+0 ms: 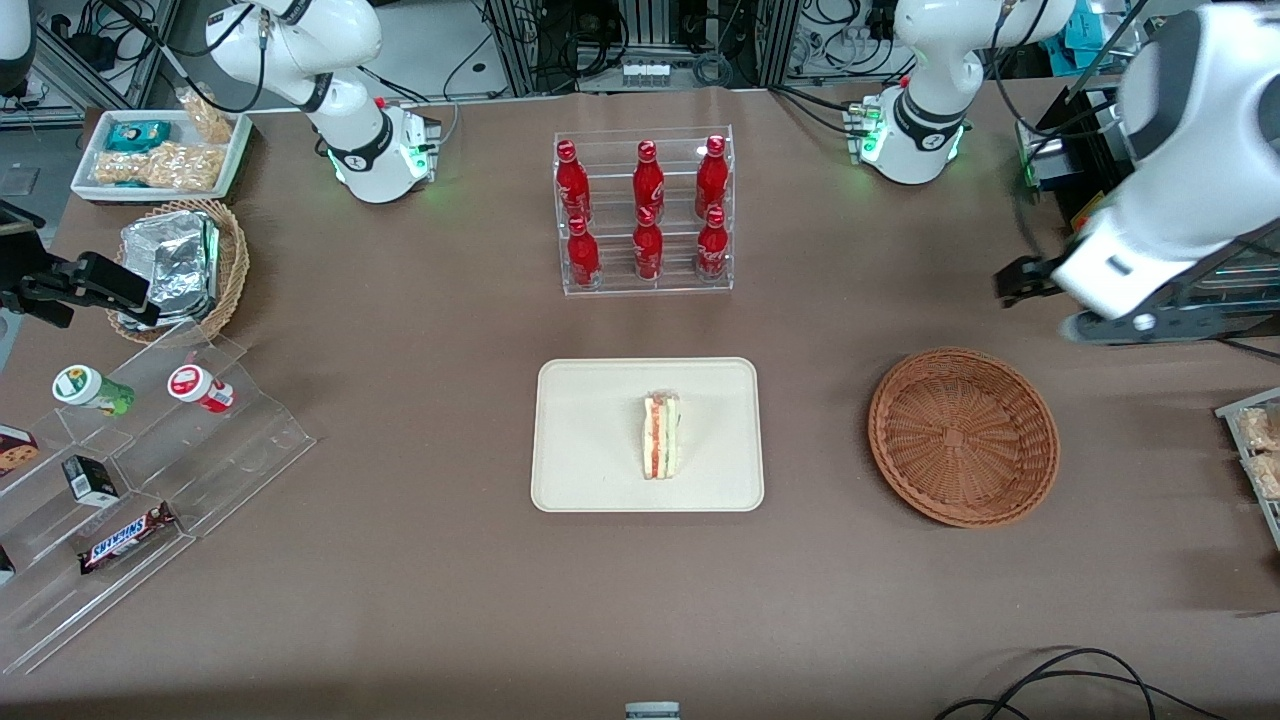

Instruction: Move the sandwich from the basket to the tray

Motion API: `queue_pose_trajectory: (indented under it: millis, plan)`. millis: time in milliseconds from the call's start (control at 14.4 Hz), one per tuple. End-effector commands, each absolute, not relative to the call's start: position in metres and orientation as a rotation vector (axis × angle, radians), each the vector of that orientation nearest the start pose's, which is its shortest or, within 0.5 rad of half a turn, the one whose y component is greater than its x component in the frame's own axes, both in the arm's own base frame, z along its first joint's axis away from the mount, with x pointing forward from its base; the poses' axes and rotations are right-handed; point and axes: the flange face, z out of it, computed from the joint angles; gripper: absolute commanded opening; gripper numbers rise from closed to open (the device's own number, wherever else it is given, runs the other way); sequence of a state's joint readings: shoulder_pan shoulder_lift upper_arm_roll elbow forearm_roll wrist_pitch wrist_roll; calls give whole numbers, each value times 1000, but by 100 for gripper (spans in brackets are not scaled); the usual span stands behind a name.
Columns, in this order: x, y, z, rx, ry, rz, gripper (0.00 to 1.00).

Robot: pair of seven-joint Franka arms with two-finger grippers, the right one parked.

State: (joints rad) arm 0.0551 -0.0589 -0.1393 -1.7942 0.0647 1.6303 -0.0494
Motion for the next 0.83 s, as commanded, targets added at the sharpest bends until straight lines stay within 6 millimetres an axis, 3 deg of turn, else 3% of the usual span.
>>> queue_pose_trajectory:
  millis: [0, 278, 626, 765]
  plan:
    - [530, -31, 582, -3074, 100, 89, 100]
    - [534, -27, 591, -3085, 86, 57, 100]
    - [568, -55, 593, -3105, 137, -1, 100]
    - [569, -55, 593, -3105, 137, 6, 100]
